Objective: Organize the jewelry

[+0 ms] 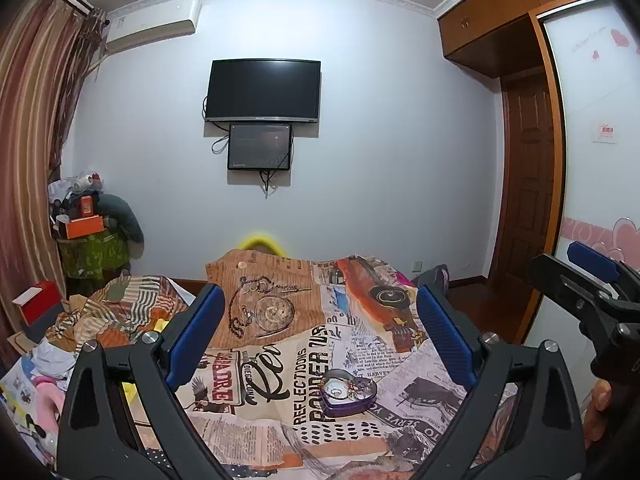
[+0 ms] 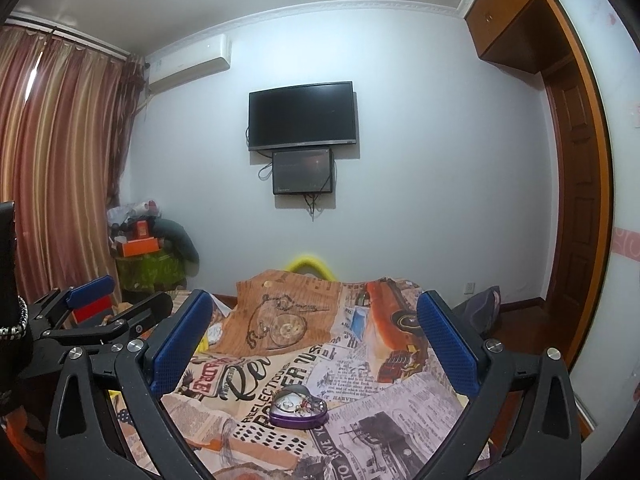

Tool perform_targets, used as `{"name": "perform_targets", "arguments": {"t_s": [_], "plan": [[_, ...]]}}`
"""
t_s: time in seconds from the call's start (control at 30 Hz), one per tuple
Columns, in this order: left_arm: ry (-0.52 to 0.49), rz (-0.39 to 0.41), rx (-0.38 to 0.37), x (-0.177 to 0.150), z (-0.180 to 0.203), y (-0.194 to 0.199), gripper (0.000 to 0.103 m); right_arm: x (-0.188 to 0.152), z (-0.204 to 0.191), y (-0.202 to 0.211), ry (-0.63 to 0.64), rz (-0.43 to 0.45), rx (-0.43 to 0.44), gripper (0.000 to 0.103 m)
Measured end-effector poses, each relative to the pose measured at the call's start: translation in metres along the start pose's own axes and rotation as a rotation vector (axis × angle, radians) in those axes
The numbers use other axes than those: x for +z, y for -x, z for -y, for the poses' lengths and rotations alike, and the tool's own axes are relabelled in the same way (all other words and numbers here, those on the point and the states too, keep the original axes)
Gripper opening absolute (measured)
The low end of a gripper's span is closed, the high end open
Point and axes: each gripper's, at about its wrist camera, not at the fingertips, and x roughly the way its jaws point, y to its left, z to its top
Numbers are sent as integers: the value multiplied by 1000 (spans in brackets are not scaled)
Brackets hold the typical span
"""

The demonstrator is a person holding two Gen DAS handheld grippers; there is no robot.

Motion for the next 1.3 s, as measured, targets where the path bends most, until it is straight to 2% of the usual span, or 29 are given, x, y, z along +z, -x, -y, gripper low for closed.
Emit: {"name": "perform_targets", "arguments": {"t_s": [1.3], "plan": [[12, -42, -5, -6, 2, -9, 97, -3, 2, -4, -8, -35, -8, 102]]}}
